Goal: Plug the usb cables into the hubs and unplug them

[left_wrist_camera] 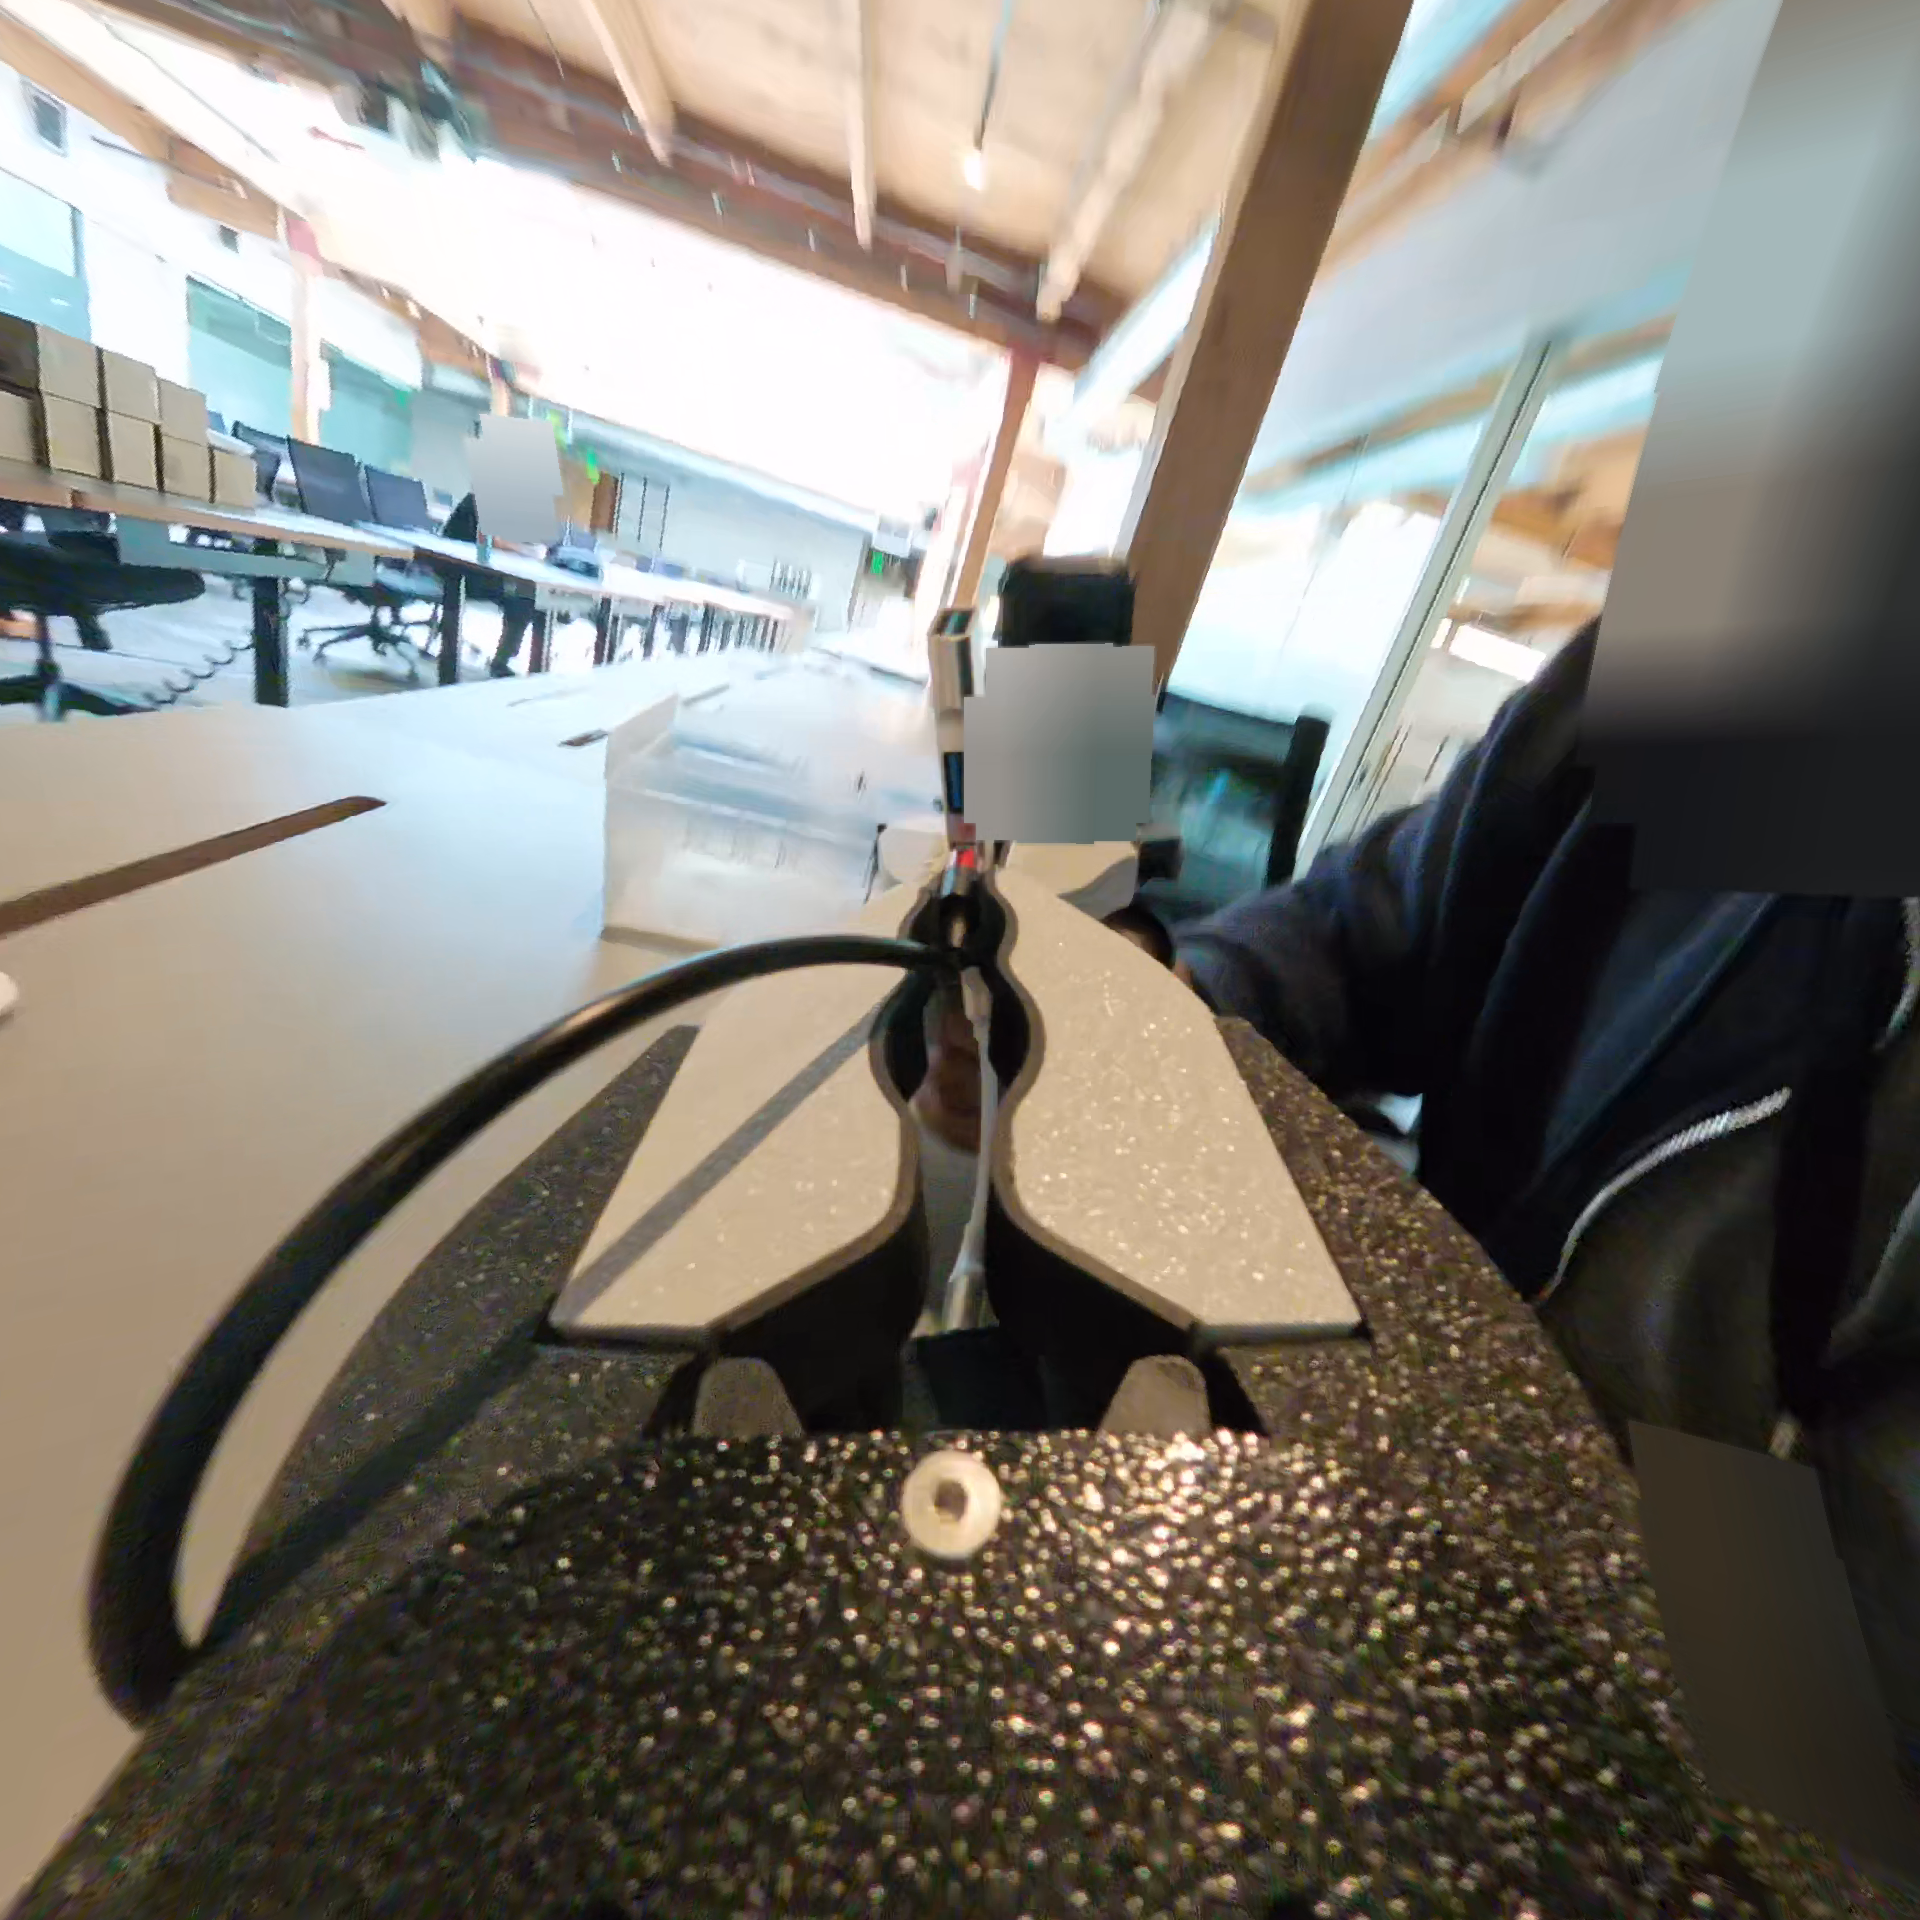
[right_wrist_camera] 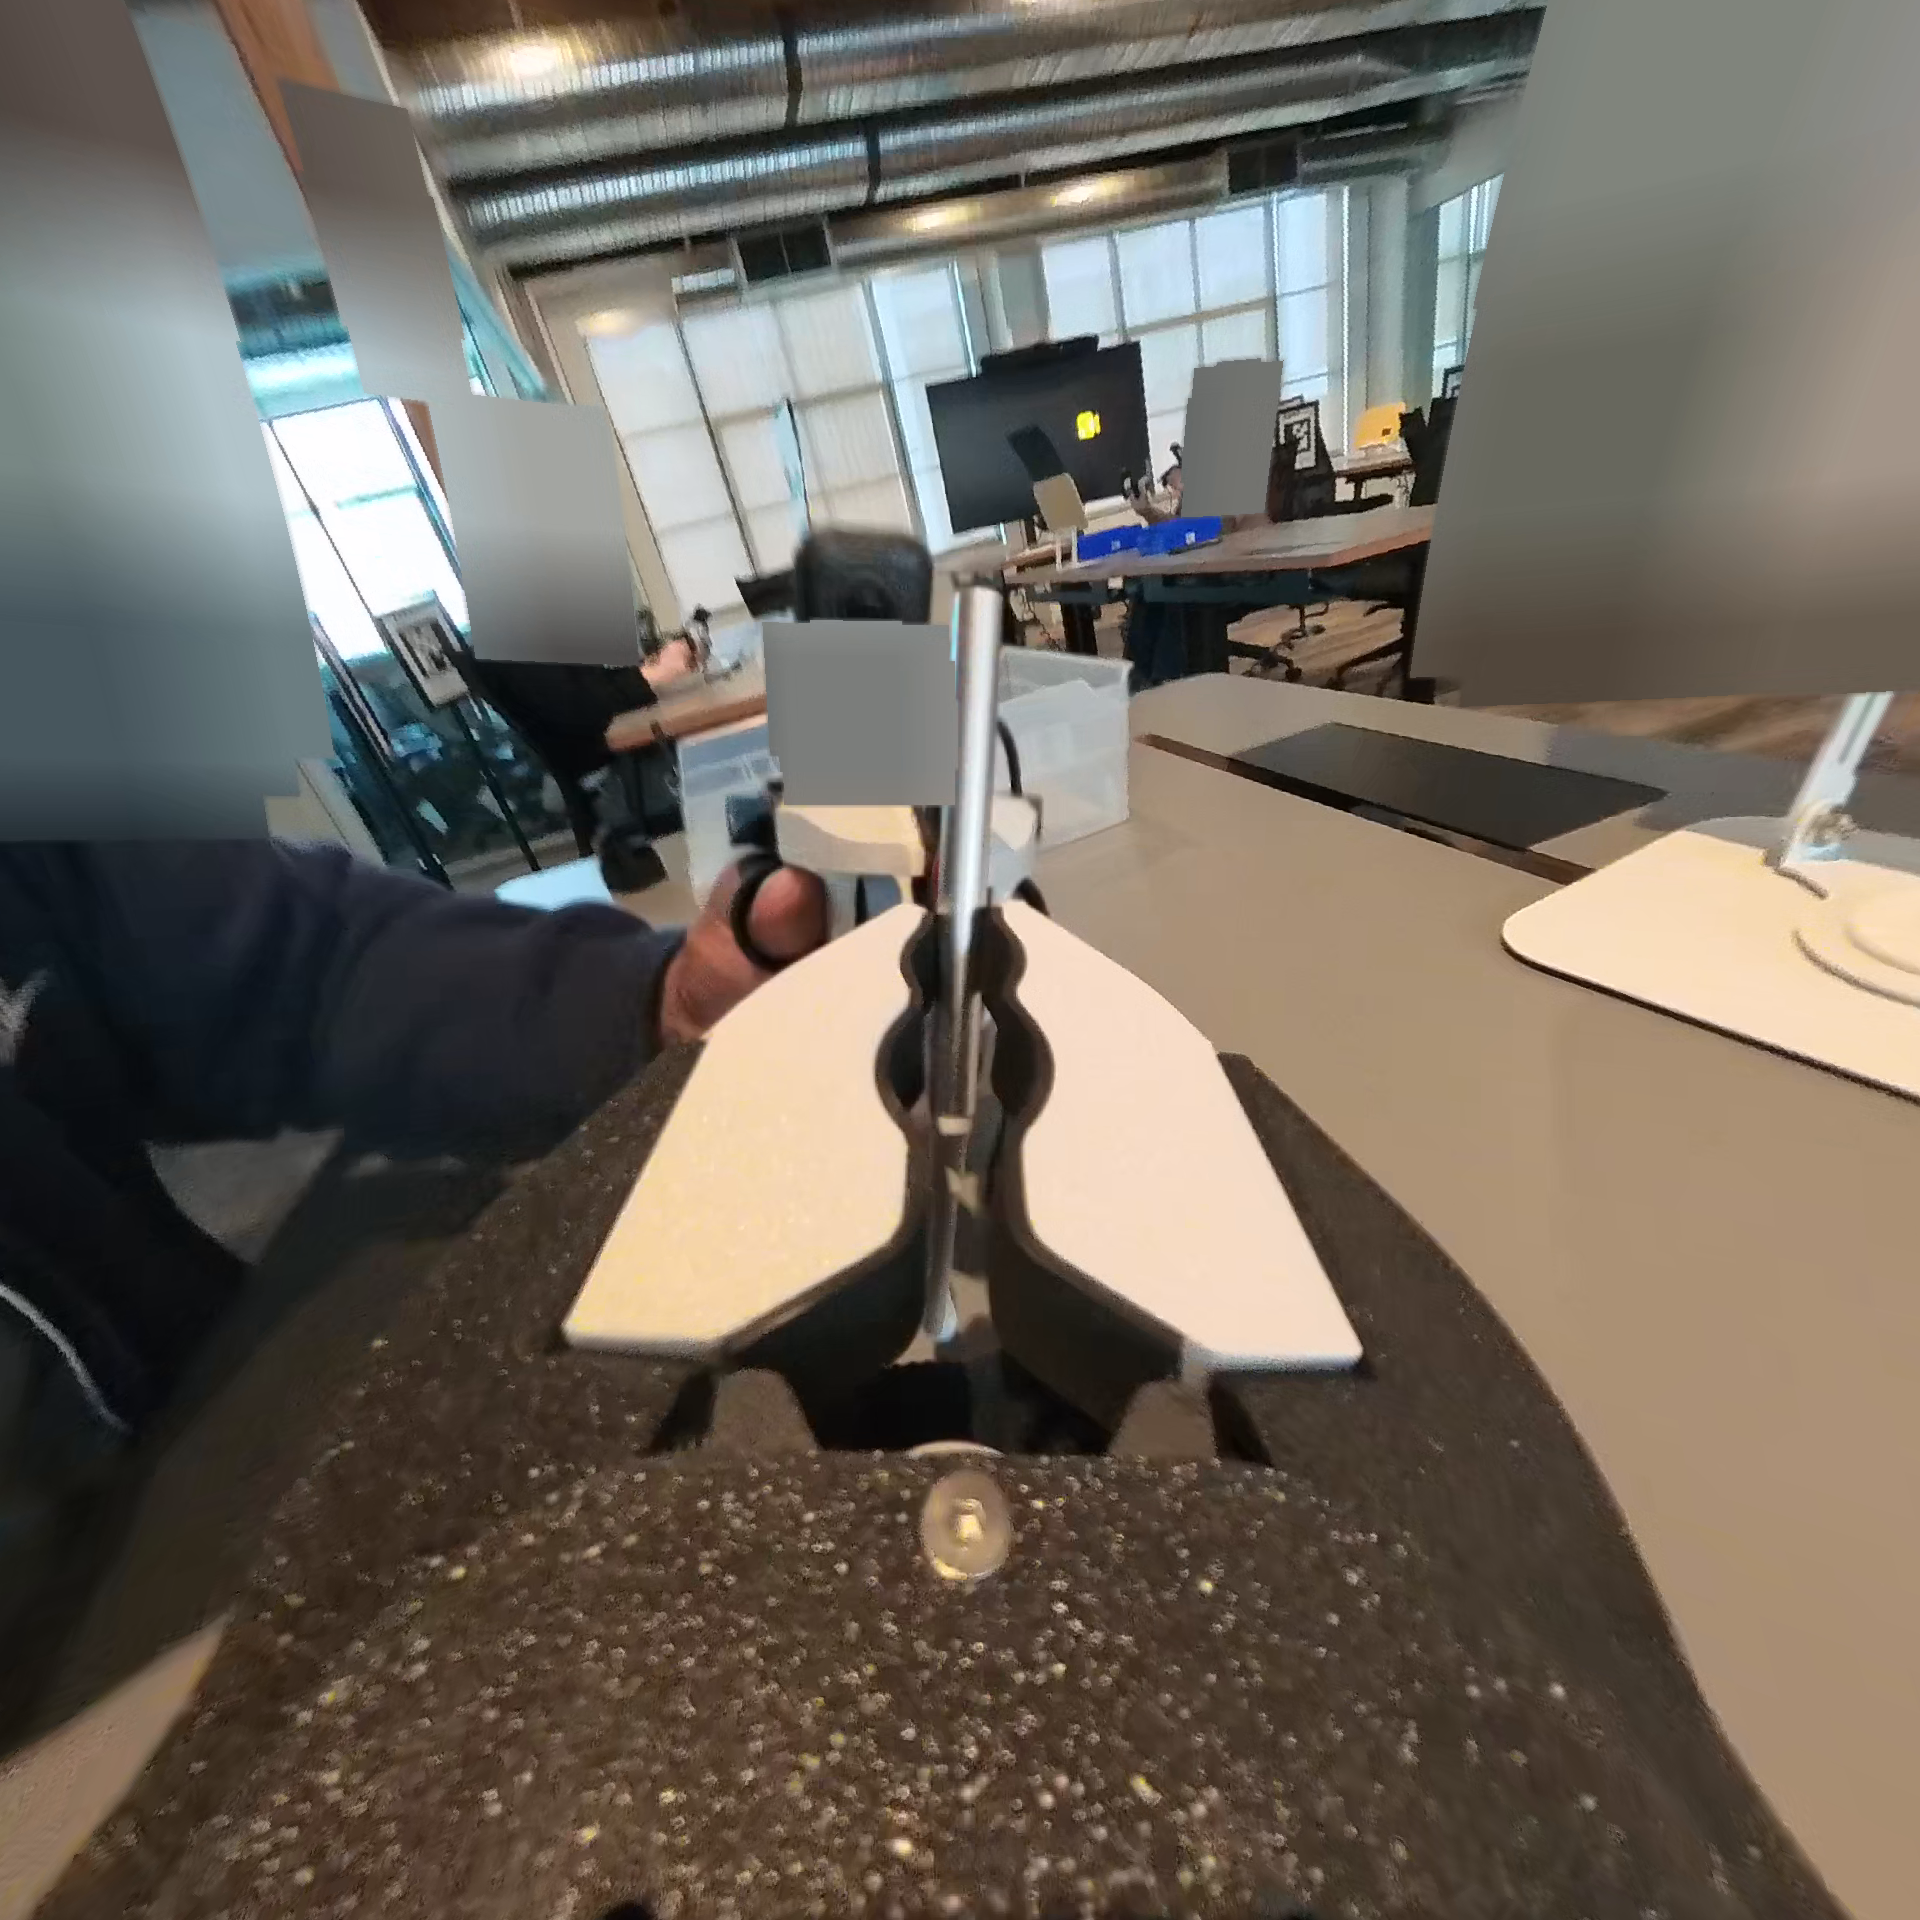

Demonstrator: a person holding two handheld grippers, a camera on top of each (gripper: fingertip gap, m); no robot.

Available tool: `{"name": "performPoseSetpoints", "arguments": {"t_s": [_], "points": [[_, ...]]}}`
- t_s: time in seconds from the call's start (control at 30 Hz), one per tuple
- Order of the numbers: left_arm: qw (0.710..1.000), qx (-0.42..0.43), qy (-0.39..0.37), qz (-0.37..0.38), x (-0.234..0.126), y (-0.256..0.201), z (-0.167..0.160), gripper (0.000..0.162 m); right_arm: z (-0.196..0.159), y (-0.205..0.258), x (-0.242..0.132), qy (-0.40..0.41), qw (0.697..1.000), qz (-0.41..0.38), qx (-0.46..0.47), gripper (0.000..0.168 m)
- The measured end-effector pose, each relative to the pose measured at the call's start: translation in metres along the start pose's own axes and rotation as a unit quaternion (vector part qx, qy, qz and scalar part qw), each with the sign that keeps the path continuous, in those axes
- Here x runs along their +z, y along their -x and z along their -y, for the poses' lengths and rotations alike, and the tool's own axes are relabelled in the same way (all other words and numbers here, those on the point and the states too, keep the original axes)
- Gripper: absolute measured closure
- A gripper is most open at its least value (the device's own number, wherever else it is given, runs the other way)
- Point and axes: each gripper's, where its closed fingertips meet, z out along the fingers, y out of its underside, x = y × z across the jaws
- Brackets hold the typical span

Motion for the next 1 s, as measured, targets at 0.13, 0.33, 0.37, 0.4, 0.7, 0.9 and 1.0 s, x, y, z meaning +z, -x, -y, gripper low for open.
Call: {"name": "performPoseSetpoints", "arguments": {"t_s": [0.13,0.33,0.37,0.4,0.7,0.9,1.0], "points": [[0.996,0.061,0.071,0.003,-0.004,-0.001,-0.005,0.156,-0.006,0.002,0.001,0.043,0.998,0.004,-0.051,0.161],[1.0,0.004,0.021,-0.015,-0.002,0.0,0.0,0.155,-0.002,0.0,0.001,0.009,1.0,0.007,-0.027,0.162],[1.0,-0.01,0.0,-0.017,-0.001,-0.001,0.004,0.156,0.002,0.002,0.001,-0.013,1.0,0.012,-0.011,0.162],[0.999,-0.02,-0.022,-0.019,0.001,-0.003,0.008,0.155,0.007,0.003,0.001,-0.034,0.999,0.017,0.006,0.162],[0.97,-0.149,-0.193,-0.025,0.007,-0.006,0.026,0.156,0.029,0.005,-0.002,-0.138,0.987,0.018,0.079,0.162],[0.996,-0.008,-0.076,0.039,0.002,-0.002,0.025,0.156,0.027,0.001,-0.004,-0.071,0.997,0.005,0.0,0.157],[0.997,0.028,-0.032,0.056,0.0,0.003,0.02,0.155,0.024,-0.002,-0.004,-0.028,0.999,-0.01,-0.041,0.153]]}}
